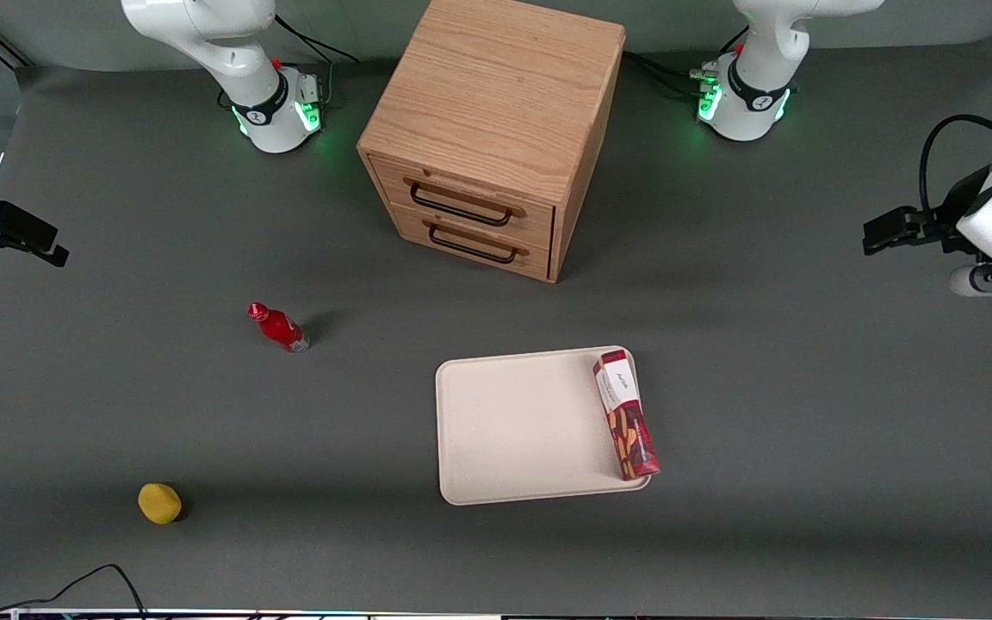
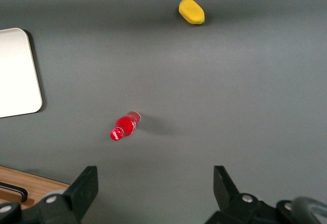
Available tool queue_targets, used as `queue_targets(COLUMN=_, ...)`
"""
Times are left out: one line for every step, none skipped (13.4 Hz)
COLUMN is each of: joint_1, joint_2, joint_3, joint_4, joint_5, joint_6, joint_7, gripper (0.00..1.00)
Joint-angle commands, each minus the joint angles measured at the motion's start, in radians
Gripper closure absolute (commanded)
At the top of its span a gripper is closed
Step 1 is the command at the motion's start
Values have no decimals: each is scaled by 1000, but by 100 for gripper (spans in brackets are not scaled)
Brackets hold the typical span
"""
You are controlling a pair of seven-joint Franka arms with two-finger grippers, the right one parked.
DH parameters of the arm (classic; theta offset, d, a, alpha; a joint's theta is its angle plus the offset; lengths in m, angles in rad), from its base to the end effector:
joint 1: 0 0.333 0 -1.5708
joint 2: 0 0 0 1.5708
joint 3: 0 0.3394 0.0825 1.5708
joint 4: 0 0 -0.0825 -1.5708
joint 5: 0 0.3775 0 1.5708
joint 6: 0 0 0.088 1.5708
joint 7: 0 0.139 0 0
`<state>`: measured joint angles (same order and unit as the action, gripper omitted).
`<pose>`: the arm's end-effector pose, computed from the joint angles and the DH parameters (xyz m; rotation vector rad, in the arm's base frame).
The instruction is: Place red cookie box on tray
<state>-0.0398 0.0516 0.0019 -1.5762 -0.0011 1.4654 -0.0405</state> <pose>0.5455 -0.0209 0.5772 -3.1259 -0.0040 0.2542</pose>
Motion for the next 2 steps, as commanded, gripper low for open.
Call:
queue_targets(joint_1=-14, joint_2=-1, joint_3=41, joint_4=16, joint_5=-19, joint_6=-6, joint_7=42, gripper=0)
queue_targets(joint_1=-14, joint_2=28, joint_3=43, joint_4=63, joint_5=-17, joint_6=-42, joint_7=47, gripper=0)
